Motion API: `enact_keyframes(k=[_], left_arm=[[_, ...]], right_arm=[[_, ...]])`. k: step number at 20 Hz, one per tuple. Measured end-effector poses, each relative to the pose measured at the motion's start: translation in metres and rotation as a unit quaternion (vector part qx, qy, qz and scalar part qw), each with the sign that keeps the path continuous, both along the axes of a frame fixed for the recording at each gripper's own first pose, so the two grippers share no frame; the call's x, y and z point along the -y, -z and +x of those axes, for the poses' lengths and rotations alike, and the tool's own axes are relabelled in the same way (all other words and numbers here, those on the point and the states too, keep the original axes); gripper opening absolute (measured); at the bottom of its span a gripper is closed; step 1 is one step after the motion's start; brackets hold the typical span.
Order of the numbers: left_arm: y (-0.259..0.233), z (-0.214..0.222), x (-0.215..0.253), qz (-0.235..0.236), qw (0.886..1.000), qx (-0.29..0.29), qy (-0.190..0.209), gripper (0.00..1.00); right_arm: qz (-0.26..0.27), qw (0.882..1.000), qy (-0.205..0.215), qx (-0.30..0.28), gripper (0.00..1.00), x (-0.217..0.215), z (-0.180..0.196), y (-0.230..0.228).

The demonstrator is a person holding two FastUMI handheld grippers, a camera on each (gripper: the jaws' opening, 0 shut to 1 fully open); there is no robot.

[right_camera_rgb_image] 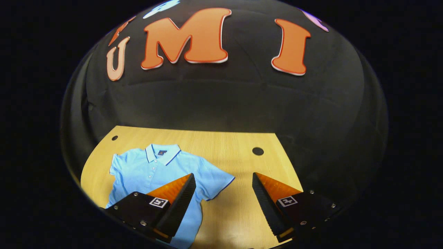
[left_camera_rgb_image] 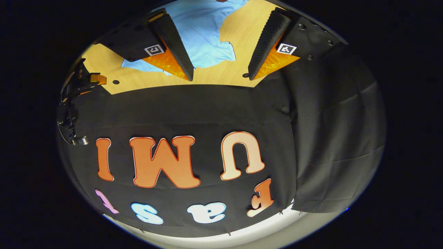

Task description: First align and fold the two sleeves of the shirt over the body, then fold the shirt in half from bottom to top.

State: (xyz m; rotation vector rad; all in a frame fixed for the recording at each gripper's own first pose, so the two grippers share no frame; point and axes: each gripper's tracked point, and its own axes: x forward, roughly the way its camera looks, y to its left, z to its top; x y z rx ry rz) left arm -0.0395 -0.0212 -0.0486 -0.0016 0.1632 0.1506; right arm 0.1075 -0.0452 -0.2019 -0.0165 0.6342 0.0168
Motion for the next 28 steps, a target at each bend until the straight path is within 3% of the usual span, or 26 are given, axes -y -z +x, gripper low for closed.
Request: enact_keyframes(k=[9, 16, 17, 18, 22, 23, 24, 28], left_arm=[[0.012, -0.013, -0.006, 0.016, 0.999, -0.027, -0.031, 1.00], [0.025, -0.026, -0.026, 0.009, 0.997, -0.045, -0.066, 1.00], [0.027, -0.025, -0.026, 0.005, 0.997, -0.049, -0.067, 1.00], [0.030, -0.024, -0.026, 0.000, 0.996, -0.052, -0.067, 1.00], [0.043, -0.026, -0.027, -0.006, 0.995, -0.064, -0.074, 1.00], [0.046, -0.027, -0.030, -0.006, 0.995, -0.065, -0.076, 1.00], [0.046, -0.028, -0.032, -0.007, 0.995, -0.067, -0.080, 1.00], [0.058, -0.028, -0.042, -0.020, 0.992, -0.078, -0.093, 1.00]], right_arm=[[0.016, 0.991, 0.021, -0.134, 0.94, 0.001, 0.036, 0.071], [0.053, 0.975, 0.068, -0.206, 0.87, 0.002, 0.061, 0.109], [0.056, 0.972, 0.074, -0.215, 0.80, 0.000, 0.065, 0.114], [0.063, 0.970, 0.078, -0.223, 0.85, -0.002, 0.067, 0.118], [0.083, 0.955, 0.102, -0.267, 0.81, -0.008, 0.071, 0.144], [0.083, 0.951, 0.105, -0.278, 0.84, -0.009, 0.072, 0.150], [0.082, 0.948, 0.108, -0.287, 0.78, -0.008, 0.070, 0.156], [0.074, 0.938, 0.121, -0.315, 0.72, -0.013, 0.069, 0.177]])
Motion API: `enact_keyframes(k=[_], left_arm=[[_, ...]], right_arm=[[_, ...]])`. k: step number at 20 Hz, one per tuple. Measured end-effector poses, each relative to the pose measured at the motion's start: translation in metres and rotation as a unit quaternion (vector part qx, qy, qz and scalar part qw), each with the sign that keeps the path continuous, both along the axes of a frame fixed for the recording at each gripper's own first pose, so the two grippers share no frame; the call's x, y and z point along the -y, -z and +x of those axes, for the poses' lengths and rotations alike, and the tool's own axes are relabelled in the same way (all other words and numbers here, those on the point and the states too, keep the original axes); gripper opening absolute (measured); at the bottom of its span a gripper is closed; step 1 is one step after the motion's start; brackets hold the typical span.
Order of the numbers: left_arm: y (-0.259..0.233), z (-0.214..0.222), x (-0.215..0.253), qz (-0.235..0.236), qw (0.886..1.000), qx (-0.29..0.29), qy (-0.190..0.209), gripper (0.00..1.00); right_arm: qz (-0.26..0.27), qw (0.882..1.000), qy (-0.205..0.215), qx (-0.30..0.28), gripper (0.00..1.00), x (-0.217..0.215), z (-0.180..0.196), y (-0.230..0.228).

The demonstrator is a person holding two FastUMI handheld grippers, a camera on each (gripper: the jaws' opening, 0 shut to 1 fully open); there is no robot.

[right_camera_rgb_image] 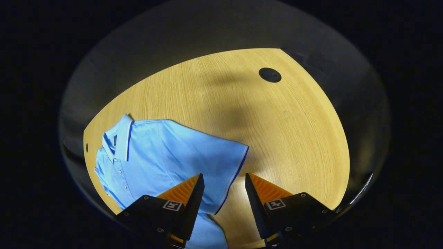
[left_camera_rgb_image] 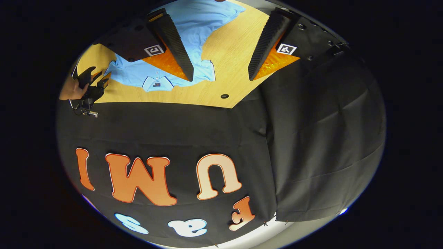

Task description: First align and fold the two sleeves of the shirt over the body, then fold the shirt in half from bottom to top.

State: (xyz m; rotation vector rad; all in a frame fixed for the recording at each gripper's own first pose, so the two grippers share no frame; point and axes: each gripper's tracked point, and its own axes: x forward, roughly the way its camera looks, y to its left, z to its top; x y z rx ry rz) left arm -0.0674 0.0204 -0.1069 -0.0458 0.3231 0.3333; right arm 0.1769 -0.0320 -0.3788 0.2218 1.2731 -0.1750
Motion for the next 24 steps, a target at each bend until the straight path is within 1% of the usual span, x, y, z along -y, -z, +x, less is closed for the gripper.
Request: enact_keyframes(k=[2, 3, 5, 6, 7, 8, 9, 10, 12, 13, 15, 16, 19, 21, 24], left_arm=[[0.006, 0.000, -0.006, -0.006, 1.000, -0.005, -0.006, 1.00], [0.008, 0.002, -0.009, -0.007, 1.000, -0.006, -0.010, 1.00], [0.012, 0.005, -0.013, -0.012, 1.000, -0.007, -0.014, 1.00], [0.014, 0.007, -0.014, -0.016, 1.000, -0.009, -0.015, 1.00], [0.015, 0.009, -0.015, -0.019, 1.000, -0.009, -0.014, 1.00], [0.016, 0.012, -0.017, -0.021, 1.000, -0.010, -0.014, 1.00], [0.016, 0.015, -0.018, -0.021, 1.000, -0.009, -0.013, 1.00], [0.015, 0.017, -0.021, -0.020, 1.000, -0.007, -0.012, 1.00], [0.016, 0.022, -0.022, -0.019, 1.000, -0.007, -0.008, 1.00], [0.019, 0.019, -0.022, -0.019, 1.000, -0.006, -0.007, 1.00], [0.022, 0.022, -0.023, -0.025, 1.000, -0.007, -0.004, 1.00], [0.023, 0.023, -0.024, -0.027, 1.000, -0.007, 0.000, 1.00], [0.024, 0.032, -0.035, -0.027, 1.000, -0.004, 0.012, 1.00], [0.024, 0.037, -0.041, -0.027, 0.999, -0.003, 0.019, 1.00], [0.020, 0.042, -0.047, -0.027, 0.999, 0.004, 0.030, 1.00]], right_arm=[[0.000, 1.000, 0.005, -0.008, 0.68, -0.001, 0.001, 0.006], [-0.003, 1.000, 0.008, -0.013, 0.64, -0.001, 0.001, 0.008], [-0.009, 1.000, 0.009, -0.023, 0.61, 0.001, -0.002, 0.014], [-0.012, 1.000, 0.006, -0.028, 0.60, 0.001, -0.004, 0.017], [-0.016, 0.999, 0.003, -0.034, 0.63, 0.001, -0.005, 0.018], [-0.019, 0.999, 0.003, -0.030, 0.57, 0.000, -0.004, 0.015], [-0.020, 0.999, 0.002, -0.031, 0.55, -0.001, -0.002, 0.019], [-0.020, 0.999, 0.003, -0.030, 0.48, -0.004, -0.002, 0.017], [-0.018, 0.999, 0.010, -0.033, 0.40, -0.006, -0.001, 0.016], [-0.016, 0.999, 0.015, -0.035, 0.25, -0.008, -0.001, 0.015], [-0.012, 0.999, 0.014, -0.033, 0.10, -0.008, -0.002, 0.015], [-0.008, 0.999, 0.009, -0.030, 0.09, -0.008, -0.002, 0.015], [0.041, 0.999, -0.004, -0.012, 0.04, -0.026, -0.001, 0.004], [0.057, 0.998, -0.012, 0.012, 0.04, -0.035, 0.003, -0.012], [0.099, 0.994, -0.021, 0.037, 0.04, -0.065, 0.002, -0.038]])
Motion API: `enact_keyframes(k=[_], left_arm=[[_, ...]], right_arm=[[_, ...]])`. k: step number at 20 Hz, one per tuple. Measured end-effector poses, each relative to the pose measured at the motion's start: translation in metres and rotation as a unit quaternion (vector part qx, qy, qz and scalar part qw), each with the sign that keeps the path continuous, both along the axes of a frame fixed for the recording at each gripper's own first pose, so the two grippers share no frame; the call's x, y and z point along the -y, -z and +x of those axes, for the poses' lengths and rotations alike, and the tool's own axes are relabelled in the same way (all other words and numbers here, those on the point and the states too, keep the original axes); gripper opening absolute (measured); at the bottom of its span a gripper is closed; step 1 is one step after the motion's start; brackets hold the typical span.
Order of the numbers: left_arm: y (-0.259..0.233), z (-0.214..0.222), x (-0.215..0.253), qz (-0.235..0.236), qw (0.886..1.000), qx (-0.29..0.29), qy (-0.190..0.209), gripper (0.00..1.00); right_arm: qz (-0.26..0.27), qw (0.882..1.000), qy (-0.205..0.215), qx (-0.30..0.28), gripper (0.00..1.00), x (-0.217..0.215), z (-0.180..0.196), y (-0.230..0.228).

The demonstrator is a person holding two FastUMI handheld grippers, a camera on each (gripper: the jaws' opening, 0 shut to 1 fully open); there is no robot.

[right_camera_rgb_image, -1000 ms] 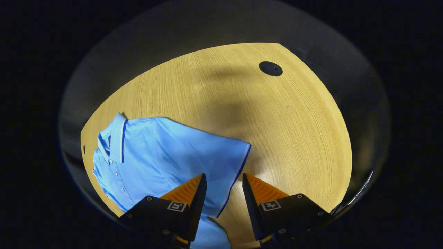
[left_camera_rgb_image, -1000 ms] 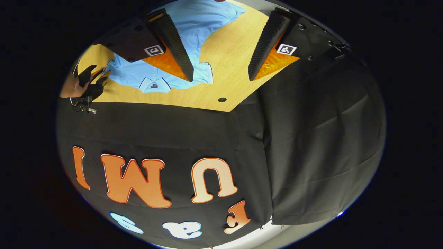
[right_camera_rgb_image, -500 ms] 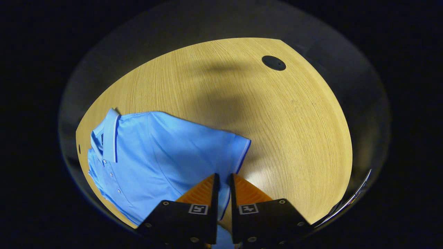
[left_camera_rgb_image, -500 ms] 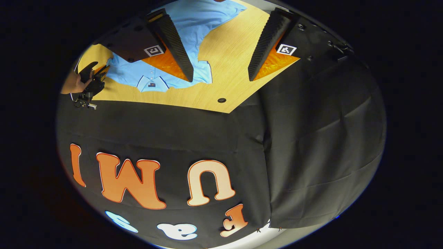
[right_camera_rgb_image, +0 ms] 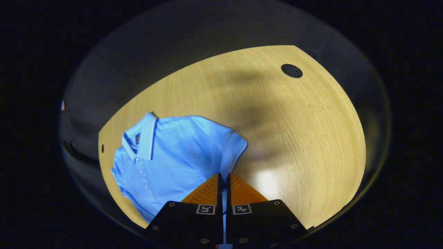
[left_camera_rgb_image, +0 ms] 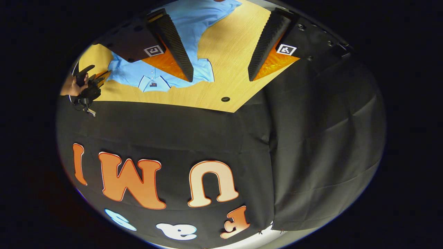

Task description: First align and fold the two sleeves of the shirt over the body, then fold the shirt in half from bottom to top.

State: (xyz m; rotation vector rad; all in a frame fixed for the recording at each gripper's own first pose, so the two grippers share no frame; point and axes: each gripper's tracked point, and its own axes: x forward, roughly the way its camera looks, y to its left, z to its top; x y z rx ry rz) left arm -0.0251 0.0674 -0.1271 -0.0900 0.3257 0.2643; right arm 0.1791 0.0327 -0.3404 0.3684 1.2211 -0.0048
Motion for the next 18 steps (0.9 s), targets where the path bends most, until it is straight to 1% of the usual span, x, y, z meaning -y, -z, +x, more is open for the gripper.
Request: enact_keyframes(k=[5, 8, 10, 11, 12, 13, 14, 15, 17, 18], left_arm=[[0.000, 0.000, -0.019, -0.002, 1.000, 0.004, 0.002, 1.00], [0.008, 0.003, -0.024, -0.015, 1.000, -0.004, 0.002, 1.00], [0.014, 0.008, -0.023, -0.032, 0.999, -0.013, 0.005, 1.00], [0.015, 0.013, -0.021, -0.041, 0.999, -0.017, 0.005, 1.00], [0.016, 0.017, -0.019, -0.052, 0.998, -0.021, 0.006, 1.00], [0.016, 0.021, -0.016, -0.063, 0.998, -0.026, 0.007, 1.00], [0.019, 0.026, -0.012, -0.077, 0.996, -0.033, 0.010, 1.00], [0.023, 0.033, -0.006, -0.090, 0.995, -0.039, 0.015, 1.00], [0.031, 0.041, 0.000, -0.108, 0.992, -0.060, 0.031, 1.00], [0.036, 0.047, 0.001, -0.111, 0.991, -0.068, 0.038, 1.00]], right_arm=[[0.038, 0.999, -0.021, 0.031, 0.04, -0.040, 0.002, -0.022], [0.069, 0.996, -0.033, 0.041, 0.04, -0.065, 0.000, -0.030], [0.095, 0.993, -0.048, 0.044, 0.06, -0.080, -0.003, -0.038], [0.105, 0.992, -0.060, 0.046, 0.10, -0.085, -0.006, -0.042], [0.109, 0.990, -0.070, 0.049, 0.11, -0.087, -0.011, -0.043], [0.109, 0.989, -0.081, 0.058, 0.21, -0.089, -0.011, -0.044], [0.103, 0.988, -0.094, 0.073, 0.39, -0.088, -0.010, -0.044], [0.091, 0.987, -0.103, 0.084, 0.51, -0.083, -0.009, -0.044], [0.066, 0.987, -0.109, 0.100, 0.64, -0.071, -0.011, -0.046], [0.062, 0.986, -0.107, 0.111, 0.68, -0.068, -0.012, -0.051]])
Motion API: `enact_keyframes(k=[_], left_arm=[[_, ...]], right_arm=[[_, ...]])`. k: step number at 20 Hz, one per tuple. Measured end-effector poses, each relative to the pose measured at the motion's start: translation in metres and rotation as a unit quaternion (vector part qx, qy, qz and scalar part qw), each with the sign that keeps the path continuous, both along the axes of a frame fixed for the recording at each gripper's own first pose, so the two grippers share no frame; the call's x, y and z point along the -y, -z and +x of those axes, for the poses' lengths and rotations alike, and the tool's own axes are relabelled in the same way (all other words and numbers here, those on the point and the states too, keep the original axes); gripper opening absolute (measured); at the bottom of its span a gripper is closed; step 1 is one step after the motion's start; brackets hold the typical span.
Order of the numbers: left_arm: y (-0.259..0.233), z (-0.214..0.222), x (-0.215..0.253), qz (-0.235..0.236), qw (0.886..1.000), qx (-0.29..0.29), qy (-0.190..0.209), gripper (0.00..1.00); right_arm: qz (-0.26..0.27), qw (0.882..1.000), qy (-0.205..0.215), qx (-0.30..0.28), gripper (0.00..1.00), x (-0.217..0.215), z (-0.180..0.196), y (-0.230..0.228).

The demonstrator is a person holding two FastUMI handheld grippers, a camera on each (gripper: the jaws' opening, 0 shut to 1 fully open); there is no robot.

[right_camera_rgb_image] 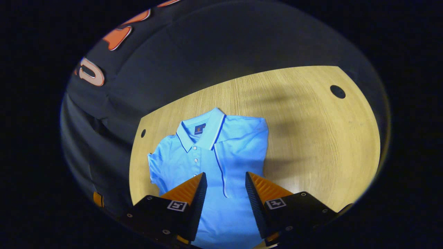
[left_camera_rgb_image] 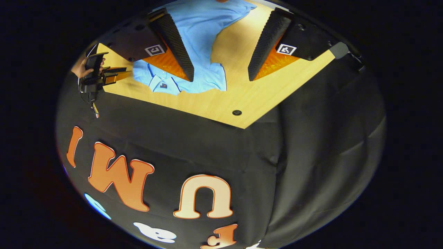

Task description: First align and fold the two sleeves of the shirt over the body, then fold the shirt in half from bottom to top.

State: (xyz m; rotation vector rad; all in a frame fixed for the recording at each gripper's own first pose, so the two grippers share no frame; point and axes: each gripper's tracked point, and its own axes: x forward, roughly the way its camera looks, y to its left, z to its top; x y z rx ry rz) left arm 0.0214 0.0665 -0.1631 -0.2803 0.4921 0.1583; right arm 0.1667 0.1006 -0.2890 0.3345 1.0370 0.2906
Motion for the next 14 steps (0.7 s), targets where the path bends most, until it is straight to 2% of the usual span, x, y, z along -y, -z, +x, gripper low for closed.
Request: enact_keyframes(k=[1, 2, 3, 5, 9, 11, 14], left_arm=[[0.006, 0.007, 0.000, -0.002, 1.000, -0.008, 0.014, 1.00], [0.008, 0.016, -0.002, -0.001, 1.000, -0.015, 0.027, 1.00], [0.012, 0.026, -0.004, 0.002, 0.999, -0.021, 0.041, 1.00], [0.025, 0.049, -0.005, -0.003, 0.997, -0.035, 0.074, 0.99], [0.069, 0.095, -0.007, -0.006, 0.986, -0.093, 0.136, 1.00], [0.093, 0.114, -0.004, -0.013, 0.979, -0.125, 0.159, 1.00], [0.122, 0.137, -0.001, -0.027, 0.968, -0.174, 0.180, 1.00]], right_arm=[[0.008, 1.000, 0.001, 0.012, 0.65, -0.002, -0.001, -0.007], [0.017, 1.000, 0.003, 0.024, 0.70, -0.003, -0.004, -0.017], [0.017, 0.999, 0.010, 0.039, 0.90, -0.002, -0.005, -0.024], [0.005, 0.997, 0.040, 0.069, 0.98, 0.005, -0.005, -0.038], [-0.028, 0.987, 0.108, 0.120, 0.99, 0.028, -0.017, -0.066], [-0.028, 0.980, 0.142, 0.134, 0.99, 0.040, -0.033, -0.079], [-0.028, 0.973, 0.167, 0.154, 0.99, 0.052, -0.062, -0.085]])
